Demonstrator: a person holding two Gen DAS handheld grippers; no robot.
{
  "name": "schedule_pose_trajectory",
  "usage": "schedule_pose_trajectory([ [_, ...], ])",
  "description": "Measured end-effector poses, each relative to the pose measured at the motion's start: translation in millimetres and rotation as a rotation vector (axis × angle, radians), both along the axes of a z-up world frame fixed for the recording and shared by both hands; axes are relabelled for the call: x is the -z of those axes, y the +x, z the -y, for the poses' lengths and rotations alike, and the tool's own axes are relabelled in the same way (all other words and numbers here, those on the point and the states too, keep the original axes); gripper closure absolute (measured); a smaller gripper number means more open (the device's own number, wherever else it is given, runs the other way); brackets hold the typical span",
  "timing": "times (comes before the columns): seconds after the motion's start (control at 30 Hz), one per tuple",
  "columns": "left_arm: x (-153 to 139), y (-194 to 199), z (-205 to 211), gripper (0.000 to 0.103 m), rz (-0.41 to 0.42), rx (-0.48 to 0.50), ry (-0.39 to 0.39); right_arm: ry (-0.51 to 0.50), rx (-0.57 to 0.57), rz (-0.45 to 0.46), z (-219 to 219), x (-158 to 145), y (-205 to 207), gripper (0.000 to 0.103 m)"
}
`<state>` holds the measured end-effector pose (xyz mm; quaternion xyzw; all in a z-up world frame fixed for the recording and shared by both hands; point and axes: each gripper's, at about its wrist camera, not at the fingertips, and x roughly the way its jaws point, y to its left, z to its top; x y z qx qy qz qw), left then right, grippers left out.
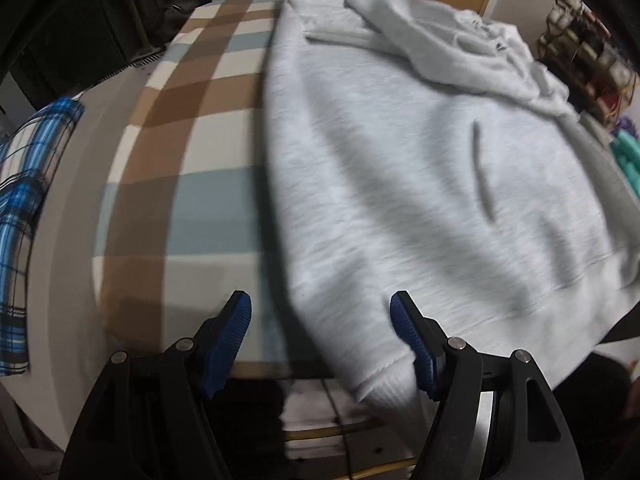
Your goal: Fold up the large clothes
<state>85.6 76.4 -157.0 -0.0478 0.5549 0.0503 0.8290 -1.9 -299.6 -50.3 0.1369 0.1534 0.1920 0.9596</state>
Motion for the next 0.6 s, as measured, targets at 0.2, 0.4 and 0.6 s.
schedule_pose_trajectory([
  [0.2,-2,-16,-21,0.033,0.031,-0.076,0.063,0.128,0.024,-0.033,26,10,6,0.000],
  [0.4,-11,-31,-10,0.033,0.057,-0.020,0.205,0.231,0.054,-0.071,48,15,1,0.000],
  [0.6,-14,-40,-13,0.033,0.068,0.006,0.285,0.323,0.089,-0.122,66,22,3,0.000],
])
